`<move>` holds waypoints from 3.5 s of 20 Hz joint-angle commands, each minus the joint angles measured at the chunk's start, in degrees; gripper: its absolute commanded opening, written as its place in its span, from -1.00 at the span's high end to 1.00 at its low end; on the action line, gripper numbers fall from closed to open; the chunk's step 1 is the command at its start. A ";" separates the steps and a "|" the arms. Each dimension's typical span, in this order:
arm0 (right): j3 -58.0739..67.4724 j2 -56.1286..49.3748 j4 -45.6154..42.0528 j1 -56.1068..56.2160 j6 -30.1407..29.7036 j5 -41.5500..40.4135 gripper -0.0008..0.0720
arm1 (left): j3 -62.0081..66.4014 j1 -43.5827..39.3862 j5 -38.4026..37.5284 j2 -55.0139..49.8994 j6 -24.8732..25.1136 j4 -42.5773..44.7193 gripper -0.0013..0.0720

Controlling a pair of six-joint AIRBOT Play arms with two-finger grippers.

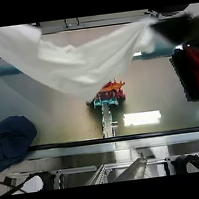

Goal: Fold the shirts.

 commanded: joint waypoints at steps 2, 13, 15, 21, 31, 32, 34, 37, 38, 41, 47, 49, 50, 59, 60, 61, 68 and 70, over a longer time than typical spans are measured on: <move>13.94 7.37 -1.92 -7.08 2.36 -0.42 0.94 | 0.02 1.88 2.01 11.47 7.85 -15.58 0.92; 15.41 -17.11 -13.09 0.07 9.99 5.66 0.94 | 0.02 -10.95 16.20 7.58 6.05 29.77 0.91; 15.43 -23.63 -12.79 0.92 9.77 3.76 0.94 | 0.07 -13.16 23.08 2.01 9.42 29.14 0.91; 18.32 -28.96 -8.26 -3.10 5.51 4.68 0.94 | 16.17 -10.82 17.03 -10.05 10.27 17.79 0.91; 18.58 -29.75 -31.80 -3.04 17.64 16.44 0.94 | -5.66 -11.91 -1.68 -11.74 -1.60 28.70 0.93; 18.51 -30.01 -36.17 -3.06 19.61 16.33 0.94 | -10.62 -12.31 -2.03 -10.95 -1.42 29.16 0.93; 18.18 -31.50 -42.34 -3.06 22.38 16.04 0.94 | -21.07 -13.07 -1.05 -8.70 0.94 33.40 0.93; 18.16 -36.00 -45.22 -3.06 22.51 14.36 0.86 | -33.77 -13.55 0.59 -6.32 3.74 38.77 0.88; 18.16 -37.51 -45.16 -3.06 22.71 13.29 0.22 | -36.46 -13.55 0.50 -5.97 3.72 39.93 0.16; 18.16 -40.48 -45.18 -2.95 23.80 11.82 -0.86 | -40.92 -12.76 0.33 -4.74 3.58 40.63 -0.98; 14.53 -40.54 -45.44 -2.47 23.21 25.35 -0.86 | -36.96 -7.72 9.16 -4.72 3.67 40.68 -0.98; 5.90 -39.43 -45.27 -0.57 22.82 26.64 -0.86 | -36.06 -8.68 13.62 -4.74 4.72 41.79 -0.98; 0.59 -38.73 -44.39 1.03 22.12 25.86 -0.86 | -35.89 -9.99 15.74 -4.74 4.66 44.35 -0.98; -12.87 -41.40 -29.75 21.79 22.27 -2.56 -0.85 | -35.95 -24.85 26.71 -4.74 2.95 57.18 -0.93; -12.85 -41.97 -26.80 22.86 22.16 -5.66 -0.85 | -35.95 -25.90 28.04 -4.74 2.99 57.22 -0.93; -12.83 -42.36 -23.71 23.52 21.51 -8.52 -0.85 | -35.93 -26.77 29.46 -4.74 3.06 57.53 -0.93; -12.83 -42.86 -15.58 23.87 18.80 -14.43 0.93 | -35.82 -33.99 36.04 -5.20 2.99 63.17 -0.93; -12.83 -42.86 -14.60 23.87 18.78 -13.81 0.93 | -33.73 -36.33 35.30 -7.65 2.45 63.19 -0.93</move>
